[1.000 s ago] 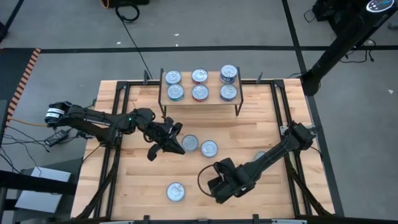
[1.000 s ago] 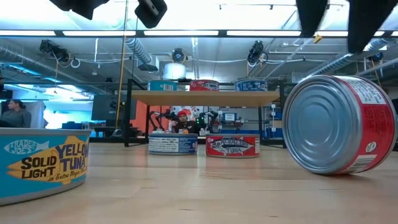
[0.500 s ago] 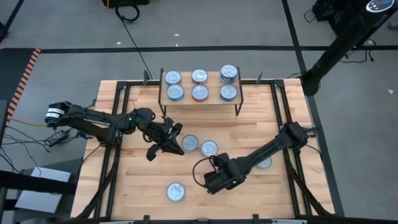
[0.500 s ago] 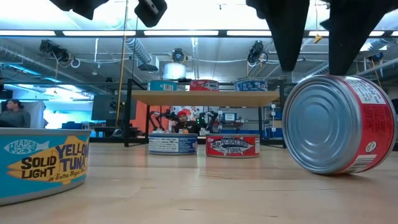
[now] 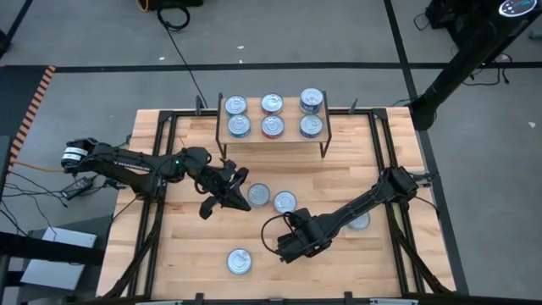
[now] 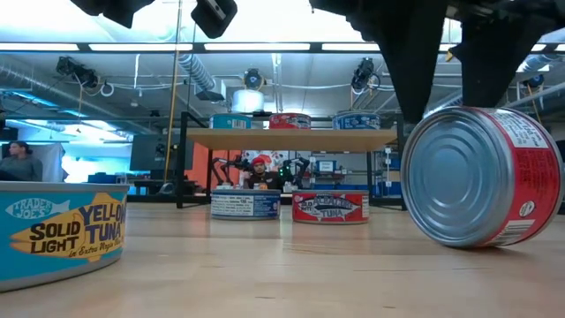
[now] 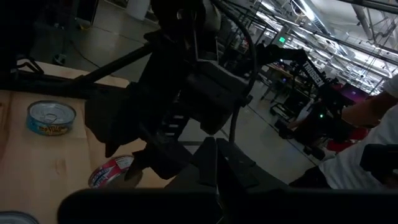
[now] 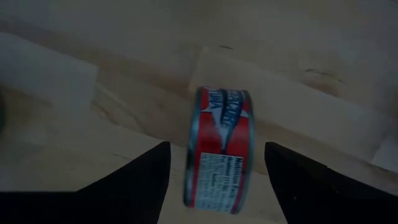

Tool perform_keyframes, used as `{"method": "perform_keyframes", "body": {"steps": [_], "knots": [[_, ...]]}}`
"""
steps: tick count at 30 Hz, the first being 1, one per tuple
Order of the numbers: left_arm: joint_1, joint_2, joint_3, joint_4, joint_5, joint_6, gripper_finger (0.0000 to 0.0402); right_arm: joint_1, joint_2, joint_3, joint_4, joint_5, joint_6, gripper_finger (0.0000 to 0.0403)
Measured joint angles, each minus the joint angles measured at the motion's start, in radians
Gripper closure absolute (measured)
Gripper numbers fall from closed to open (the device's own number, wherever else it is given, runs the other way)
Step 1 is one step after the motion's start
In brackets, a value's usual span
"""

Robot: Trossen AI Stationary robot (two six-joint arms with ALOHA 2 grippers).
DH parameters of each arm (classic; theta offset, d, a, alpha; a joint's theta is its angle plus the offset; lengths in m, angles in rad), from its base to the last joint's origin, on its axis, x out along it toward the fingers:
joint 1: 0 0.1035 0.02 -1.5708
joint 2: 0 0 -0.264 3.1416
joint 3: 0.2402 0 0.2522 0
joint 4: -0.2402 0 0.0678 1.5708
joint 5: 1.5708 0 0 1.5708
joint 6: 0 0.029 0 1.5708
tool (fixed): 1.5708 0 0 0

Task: Stack canned seafood by type on shelf
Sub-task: Stack the top red tuna can on top of the other red tuna can on the shelf

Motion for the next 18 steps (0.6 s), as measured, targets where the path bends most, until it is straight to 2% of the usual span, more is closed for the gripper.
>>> {"method": "perform_keyframes", "body": {"steps": [8,11,16,18], "knots": [[0.001,0.0,0.0,0.001,0.0,0.0,0.04,0.0,0.0,-0.049,0.072,-0.026,-0.007,0.0142],[0.002,0.0,0.0,0.001,0.0,0.0,0.04,0.0,0.0,-0.051,0.07,-0.026,-0.027,0.0171],[0.002,0.0,0.0,0.008,0.0,0.012,0.04,-0.002,0.0,-0.051,0.072,-0.026,-0.082,0.0256],[0.008,-0.009,0.0,0.014,0.0,0.019,0.04,-0.003,-0.001,-0.051,0.071,-0.026,-0.101,0.0256]]}}
